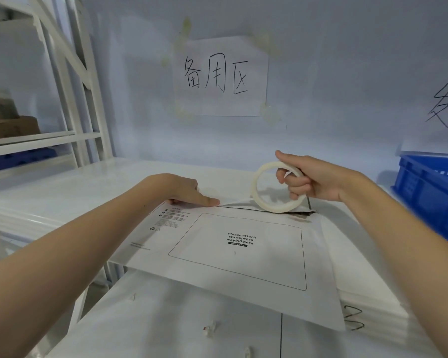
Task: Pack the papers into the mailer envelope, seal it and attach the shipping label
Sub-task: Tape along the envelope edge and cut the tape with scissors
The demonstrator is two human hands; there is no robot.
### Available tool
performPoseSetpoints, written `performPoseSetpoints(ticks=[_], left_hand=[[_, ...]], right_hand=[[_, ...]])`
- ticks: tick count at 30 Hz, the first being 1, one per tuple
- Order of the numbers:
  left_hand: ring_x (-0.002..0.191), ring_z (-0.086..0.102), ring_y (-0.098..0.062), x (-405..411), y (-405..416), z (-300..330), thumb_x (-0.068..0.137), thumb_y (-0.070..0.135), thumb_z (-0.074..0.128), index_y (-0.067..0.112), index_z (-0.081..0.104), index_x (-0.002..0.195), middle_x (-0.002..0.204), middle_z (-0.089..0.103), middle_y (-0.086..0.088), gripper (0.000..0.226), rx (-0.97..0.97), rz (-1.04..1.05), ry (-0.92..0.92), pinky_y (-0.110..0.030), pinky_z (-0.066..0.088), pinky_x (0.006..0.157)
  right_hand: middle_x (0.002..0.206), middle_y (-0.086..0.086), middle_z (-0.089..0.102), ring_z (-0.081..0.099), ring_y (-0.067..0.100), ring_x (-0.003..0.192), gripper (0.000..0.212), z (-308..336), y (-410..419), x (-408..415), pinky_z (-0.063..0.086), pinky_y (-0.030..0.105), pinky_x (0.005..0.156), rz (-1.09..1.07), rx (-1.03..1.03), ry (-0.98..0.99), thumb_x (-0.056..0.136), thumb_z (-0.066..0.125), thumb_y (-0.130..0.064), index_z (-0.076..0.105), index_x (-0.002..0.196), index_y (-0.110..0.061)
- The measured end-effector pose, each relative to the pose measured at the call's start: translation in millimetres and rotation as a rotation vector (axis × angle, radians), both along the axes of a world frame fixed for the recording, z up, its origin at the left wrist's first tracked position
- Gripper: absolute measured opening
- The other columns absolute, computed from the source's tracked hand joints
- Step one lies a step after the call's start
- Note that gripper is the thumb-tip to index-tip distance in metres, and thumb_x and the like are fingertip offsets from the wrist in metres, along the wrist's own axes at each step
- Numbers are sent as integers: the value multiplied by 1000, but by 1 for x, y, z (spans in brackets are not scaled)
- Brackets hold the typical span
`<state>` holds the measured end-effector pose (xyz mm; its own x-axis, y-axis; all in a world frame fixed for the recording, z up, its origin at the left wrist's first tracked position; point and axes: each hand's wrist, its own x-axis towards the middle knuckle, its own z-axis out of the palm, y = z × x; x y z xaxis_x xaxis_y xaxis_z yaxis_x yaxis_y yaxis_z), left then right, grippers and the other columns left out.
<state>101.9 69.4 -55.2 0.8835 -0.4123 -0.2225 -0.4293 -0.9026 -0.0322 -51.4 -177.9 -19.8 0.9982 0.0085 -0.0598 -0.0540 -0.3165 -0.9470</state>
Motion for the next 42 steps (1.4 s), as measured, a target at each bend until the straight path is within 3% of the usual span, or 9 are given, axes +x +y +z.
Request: performPoseSetpoints(ticks=[10,15,25,29,31,34,36,38,42], left_hand=[[77,54,-25,-7,0,5,75,88,41,17,47,114,95,60,-6,82,-26,34,61,-31,37,72],[68,43,-25,-13,0,12,64,94,45,19,48,107,81,46,-5,87,-122,87,180,-32,33,69],[73,50,-24,-24,-14,11,66,92,47,20,35,126,80,47,-6,95,-12,142,123,-34,40,77],[75,47,-26,-29,-19,17,66,91,49,13,45,127,78,44,-5,99,23,174,136,-33,40,74],[75,47,-27,-32,-22,19,70,89,47,8,54,115,78,46,-6,93,64,150,112,-33,39,73],[64,48,-24,-31,-30,19,86,66,58,9,54,91,74,53,-7,57,-58,3,95,-29,39,69],[58,44,-17,-32,-34,17,94,33,64,12,51,98,69,50,-2,25,-263,-47,224,-22,40,63],[58,41,-13,-35,-33,15,96,12,61,12,48,105,71,48,-1,16,-400,-63,336,-17,38,57],[63,30,-16,-38,-30,11,95,27,61,11,45,94,80,37,-5,23,-508,-82,418,-26,27,60]], right_hand=[[52,-3,22,17,15,46,44,3,-14,-8,35,29,56,-104,-85,44,92,57,-49,63,82,-7],[51,-3,23,18,15,46,44,4,-15,-9,36,29,57,-102,-76,68,91,57,-50,63,83,-7],[54,-2,23,17,16,48,47,3,-11,-8,34,29,58,-78,-113,47,90,56,-53,63,85,-6],[50,3,37,34,19,45,51,-2,-19,-7,39,31,62,-33,-41,49,85,56,-56,63,80,-6],[49,7,47,52,24,48,50,-6,-26,-8,43,34,67,-15,40,63,81,57,-55,63,74,-6],[46,6,47,61,28,57,45,-11,-34,-10,45,38,81,-2,144,76,83,57,-50,60,74,-6],[43,4,39,56,26,53,43,-13,-35,-10,42,41,89,4,183,74,87,56,-47,60,72,-7],[44,3,32,47,24,47,41,-13,-34,-9,42,42,90,9,212,77,87,58,-46,60,69,-9],[47,1,27,31,18,42,37,-12,-31,-9,47,39,81,3,238,78,85,60,-45,57,68,-12]])
